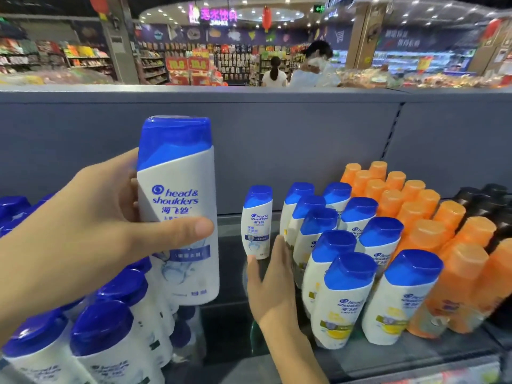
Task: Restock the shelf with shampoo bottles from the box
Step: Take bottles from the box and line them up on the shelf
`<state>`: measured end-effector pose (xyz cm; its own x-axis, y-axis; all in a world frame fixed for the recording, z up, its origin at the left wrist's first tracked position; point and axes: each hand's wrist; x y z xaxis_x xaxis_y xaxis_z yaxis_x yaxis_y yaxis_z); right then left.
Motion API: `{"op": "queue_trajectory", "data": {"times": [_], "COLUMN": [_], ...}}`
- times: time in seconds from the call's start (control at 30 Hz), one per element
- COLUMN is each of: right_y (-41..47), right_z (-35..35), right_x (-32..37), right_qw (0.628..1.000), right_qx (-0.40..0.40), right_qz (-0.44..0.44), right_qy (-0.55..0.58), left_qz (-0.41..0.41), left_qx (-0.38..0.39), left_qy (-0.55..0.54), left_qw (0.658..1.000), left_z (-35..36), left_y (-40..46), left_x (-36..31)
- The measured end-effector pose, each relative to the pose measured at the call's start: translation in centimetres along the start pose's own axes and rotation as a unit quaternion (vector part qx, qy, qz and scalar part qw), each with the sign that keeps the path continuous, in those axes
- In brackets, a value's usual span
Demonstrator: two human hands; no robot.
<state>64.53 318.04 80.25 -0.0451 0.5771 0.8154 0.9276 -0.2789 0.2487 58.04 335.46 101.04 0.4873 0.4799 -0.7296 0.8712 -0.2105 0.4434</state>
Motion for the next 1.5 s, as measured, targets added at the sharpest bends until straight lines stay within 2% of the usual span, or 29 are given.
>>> {"op": "queue_trajectory", "data": {"times": [0.13, 0.27, 0.43, 0.57, 0.67, 0.8, 0.9, 1.03, 1.13, 1.2, 1.33, 1.5], "right_y": [-2.5, -2.7, -3.3, -3.6, -3.9, -4.2, -4.2, -3.9, -3.6, -3.7, -3.7, -3.8], "right_z": [-0.7, -1.2, -2.2, -2.7, -2.6, -2.0, -1.9, -1.4, -1.9, -2.5, -2.5, -2.2], "right_x": [-2.4, -2.9, -1.8, -1.8, -1.7, -2.1, -2.2, -2.3, -1.9, -1.5, -1.3, -1.4], "right_qw": [0.972, 0.934, 0.918, 0.916, 0.925, 0.936, 0.929, 0.929, 0.930, 0.927, 0.933, 0.934], "right_qx": [0.061, 0.131, 0.195, 0.216, 0.200, 0.121, 0.169, 0.175, 0.155, 0.190, 0.164, 0.174], "right_qz": [-0.094, -0.104, -0.083, -0.066, -0.079, -0.103, -0.086, -0.036, -0.090, -0.072, -0.078, -0.055], "right_qy": [-0.205, -0.315, -0.336, -0.333, -0.314, -0.313, -0.319, -0.325, -0.320, -0.315, -0.311, -0.308], "left_qz": [-0.052, -0.066, -0.105, -0.144, -0.143, -0.158, -0.177, -0.161, -0.155, -0.150, -0.136, -0.120], "left_qx": [0.043, 0.052, 0.113, 0.158, 0.170, 0.216, 0.241, 0.261, 0.269, 0.267, 0.261, 0.270], "left_qy": [0.069, 0.171, 0.233, 0.256, 0.325, 0.377, 0.368, 0.401, 0.411, 0.412, 0.421, 0.436], "left_qw": [0.995, 0.982, 0.960, 0.943, 0.919, 0.887, 0.880, 0.863, 0.857, 0.858, 0.858, 0.850], "left_z": [1.3, 2.8, 3.7, 4.8, 5.6, 6.8, 7.6, 8.2, 8.3, 8.2, 8.2, 8.3], "left_y": [2.5, 5.1, 8.4, 10.4, 11.1, 11.9, 12.6, 13.5, 13.9, 14.0, 14.0, 13.6], "left_x": [-0.4, 1.1, 3.6, 5.1, 5.9, 7.4, 7.8, 7.6, 7.9, 8.2, 8.7, 8.5]}}
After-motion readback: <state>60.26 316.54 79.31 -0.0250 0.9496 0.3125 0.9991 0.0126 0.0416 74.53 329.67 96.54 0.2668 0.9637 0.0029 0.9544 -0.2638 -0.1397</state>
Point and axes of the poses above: each hand's wrist, its own y-axis towards the middle knuckle, its own z-axis out of the palm, x = y × z, and after that the axes turned 3 degrees about -x, right-handed
